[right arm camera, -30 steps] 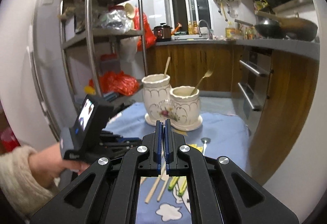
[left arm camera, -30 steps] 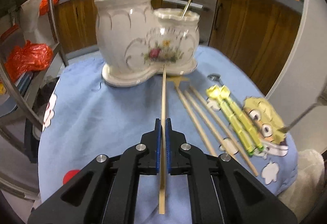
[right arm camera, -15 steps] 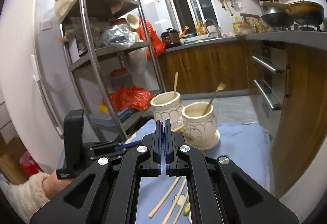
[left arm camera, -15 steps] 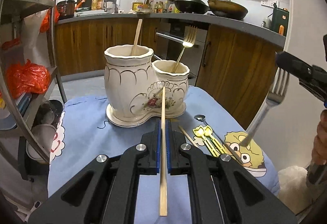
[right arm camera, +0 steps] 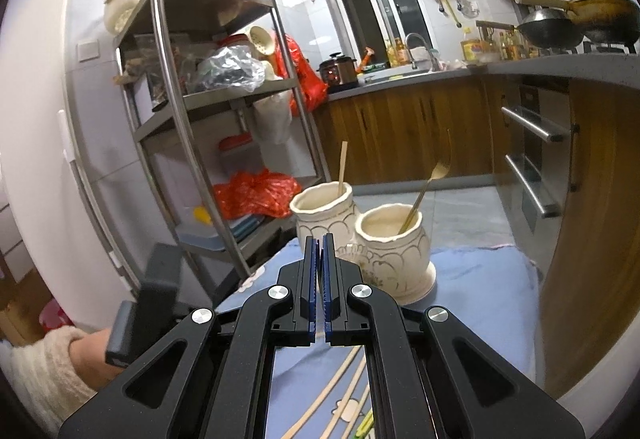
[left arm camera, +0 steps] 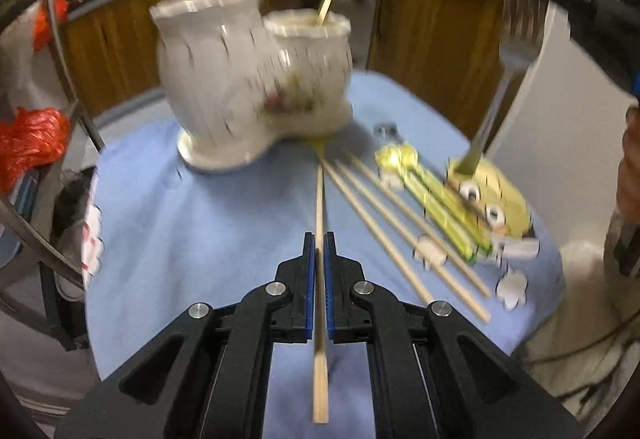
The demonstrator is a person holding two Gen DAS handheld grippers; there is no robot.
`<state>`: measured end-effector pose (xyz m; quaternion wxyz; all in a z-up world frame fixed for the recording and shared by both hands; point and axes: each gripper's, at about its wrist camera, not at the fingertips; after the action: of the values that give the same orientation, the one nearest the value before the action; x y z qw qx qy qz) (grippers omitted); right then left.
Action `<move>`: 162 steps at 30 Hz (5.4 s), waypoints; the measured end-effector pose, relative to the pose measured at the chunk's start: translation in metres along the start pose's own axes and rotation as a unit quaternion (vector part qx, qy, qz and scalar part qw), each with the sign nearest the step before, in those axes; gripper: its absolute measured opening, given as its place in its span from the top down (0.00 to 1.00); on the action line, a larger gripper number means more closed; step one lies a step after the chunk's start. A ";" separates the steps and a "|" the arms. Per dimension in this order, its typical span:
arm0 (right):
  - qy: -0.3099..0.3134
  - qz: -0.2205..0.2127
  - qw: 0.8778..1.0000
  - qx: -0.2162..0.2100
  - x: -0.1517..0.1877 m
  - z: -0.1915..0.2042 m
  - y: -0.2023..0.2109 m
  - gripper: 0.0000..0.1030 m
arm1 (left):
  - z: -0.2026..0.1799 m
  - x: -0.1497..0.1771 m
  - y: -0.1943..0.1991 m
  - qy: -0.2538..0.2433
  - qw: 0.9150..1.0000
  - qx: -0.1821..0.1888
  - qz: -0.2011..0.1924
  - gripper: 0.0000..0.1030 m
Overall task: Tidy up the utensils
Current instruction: 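Carry the chopstick in the left tool while the right tool carries the silver fork to the holder, then open the left tool over the large cup while the right tool releases the fork into the small cup, then withdraw both open tools from the holder toward the utensils on the cloth, then grasp a wooden chopstick with the left tool while the right tool grasps the silver spoon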
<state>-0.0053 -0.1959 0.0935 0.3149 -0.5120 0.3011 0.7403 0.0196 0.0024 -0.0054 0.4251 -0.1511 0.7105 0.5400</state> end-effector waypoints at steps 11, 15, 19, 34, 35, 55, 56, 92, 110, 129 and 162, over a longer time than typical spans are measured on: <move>0.007 -0.001 1.000 -0.010 -0.001 0.001 0.002 0.97 | -0.012 0.003 -0.037 -0.055 0.995 0.005 0.082 0.92; 0.009 0.004 1.000 -0.011 0.002 0.002 0.000 0.97 | -0.014 -0.001 -0.047 -0.059 0.995 0.004 0.085 0.92; 0.009 0.004 1.000 -0.012 0.002 0.002 -0.001 0.97 | -0.018 -0.010 -0.057 -0.068 0.994 -0.003 0.086 0.93; -0.019 -0.047 0.998 -0.038 -0.041 -0.010 -0.021 0.97 | 0.010 -0.059 0.051 -0.014 0.981 0.035 -0.189 0.96; -0.025 -0.052 0.997 -0.043 -0.047 -0.013 -0.026 0.97 | 0.013 -0.066 0.056 -0.010 0.978 0.034 -0.207 0.96; -0.077 -0.126 0.988 -0.053 -0.064 -0.054 -0.096 0.97 | 0.087 -0.154 -0.004 0.094 0.905 -0.075 -0.407 0.96; -0.082 -0.121 0.988 -0.053 -0.061 -0.056 -0.099 0.97 | 0.087 -0.148 -0.007 0.094 0.908 -0.071 -0.401 0.96; -0.110 -0.080 0.991 0.002 -0.030 -0.098 -0.159 0.94 | 0.086 -0.112 -0.014 0.078 0.938 -0.087 -0.326 0.70; -0.080 -0.091 0.992 -0.026 -0.044 -0.063 -0.110 0.19 | 0.073 -0.099 0.014 0.076 0.942 -0.114 -0.307 0.36; -0.044 -0.043 0.990 0.130 0.002 -0.059 -0.019 0.05 | 0.027 -0.046 0.071 0.074 0.943 -0.162 -0.281 0.06; -0.018 0.124 0.964 0.233 0.078 -0.094 -0.008 0.05 | -0.033 -0.005 0.006 0.046 0.987 -0.093 -0.120 0.10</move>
<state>0.0327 -0.2508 -0.0087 0.3370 -0.3694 0.5207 0.6920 0.0038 -0.0263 0.0046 0.4382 -0.2991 0.6523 0.5414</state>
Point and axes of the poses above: each gripper's, at about its wrist camera, not at the fingertips, and y roughly against the way its jaws point, z to its left, x to its underside, and after that the axes turned 11 degrees about -z, right-handed
